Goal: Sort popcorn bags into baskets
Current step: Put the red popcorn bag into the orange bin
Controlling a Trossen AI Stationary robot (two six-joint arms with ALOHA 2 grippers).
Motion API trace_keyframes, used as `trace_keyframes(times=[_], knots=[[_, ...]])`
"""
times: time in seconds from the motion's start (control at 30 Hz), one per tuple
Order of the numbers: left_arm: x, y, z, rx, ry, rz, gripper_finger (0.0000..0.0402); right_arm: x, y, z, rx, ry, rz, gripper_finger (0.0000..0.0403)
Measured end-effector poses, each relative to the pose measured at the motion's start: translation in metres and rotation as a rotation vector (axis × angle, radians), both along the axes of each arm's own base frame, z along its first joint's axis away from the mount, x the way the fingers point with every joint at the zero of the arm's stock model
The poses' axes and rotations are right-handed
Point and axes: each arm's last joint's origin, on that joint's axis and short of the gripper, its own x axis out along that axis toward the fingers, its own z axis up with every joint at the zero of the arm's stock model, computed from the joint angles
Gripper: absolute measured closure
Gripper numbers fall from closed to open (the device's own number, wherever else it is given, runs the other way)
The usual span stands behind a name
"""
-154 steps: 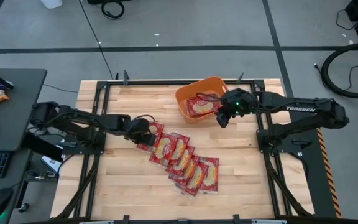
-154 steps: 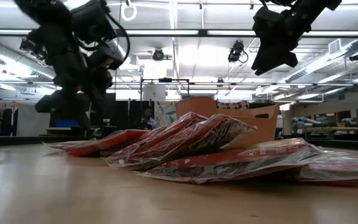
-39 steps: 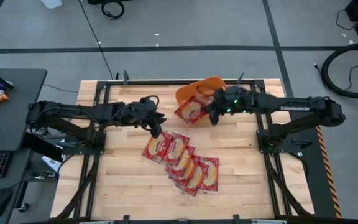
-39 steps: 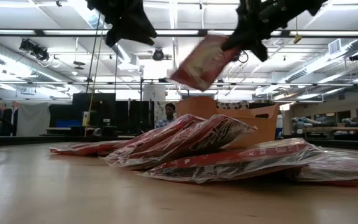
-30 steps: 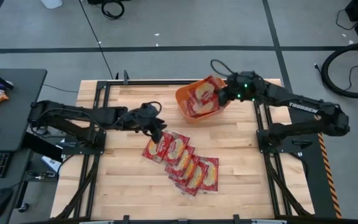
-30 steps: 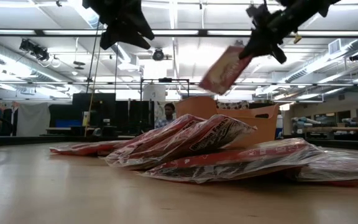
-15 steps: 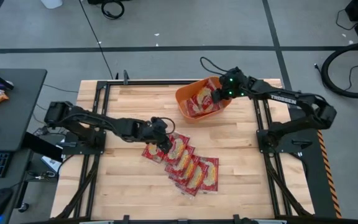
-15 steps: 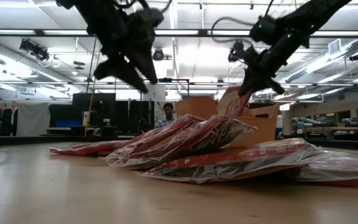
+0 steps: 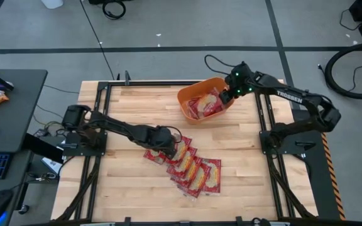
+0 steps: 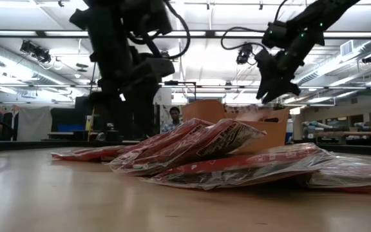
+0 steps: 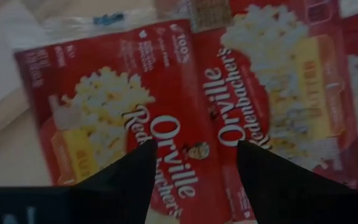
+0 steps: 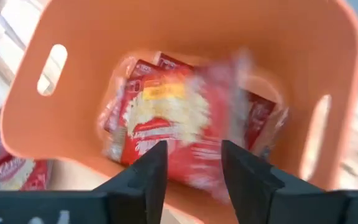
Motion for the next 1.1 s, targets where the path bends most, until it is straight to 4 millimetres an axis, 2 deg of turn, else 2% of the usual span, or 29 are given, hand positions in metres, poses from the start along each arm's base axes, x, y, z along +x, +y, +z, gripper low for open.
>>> trace_keyframes(times=[0.17, 0.3, 0.53, 0.73, 0.87, 1.1], knots=[[0.012, -0.005, 0.003, 0.038, 0.081, -0.013, 0.0188, -0.002, -0.001, 0.019, -0.040, 0.039, 0.048, 0.0232], [0.018, -0.007, -0.006, 0.031, 0.128, -0.009, 0.0188, -0.002, -0.001, 0.028, -0.060, 0.041, 0.067, 0.0232], [0.023, -0.010, -0.020, 0.011, 0.157, -0.015, 0.0189, -0.002, 0.001, 0.027, -0.059, 0.052, 0.091, 0.0233], [0.023, -0.010, -0.022, 0.035, 0.163, -0.015, 0.0198, -0.003, 0.002, 0.026, -0.059, 0.074, 0.119, 0.0233], [0.020, -0.009, -0.022, 0.042, 0.188, -0.022, 0.0248, -0.003, 0.003, 0.026, -0.053, 0.061, 0.145, 0.0233], [0.020, -0.010, -0.021, 0.039, 0.214, -0.074, 0.0381, 0.002, 0.009, 0.026, -0.036, 0.045, 0.186, 0.0233]])
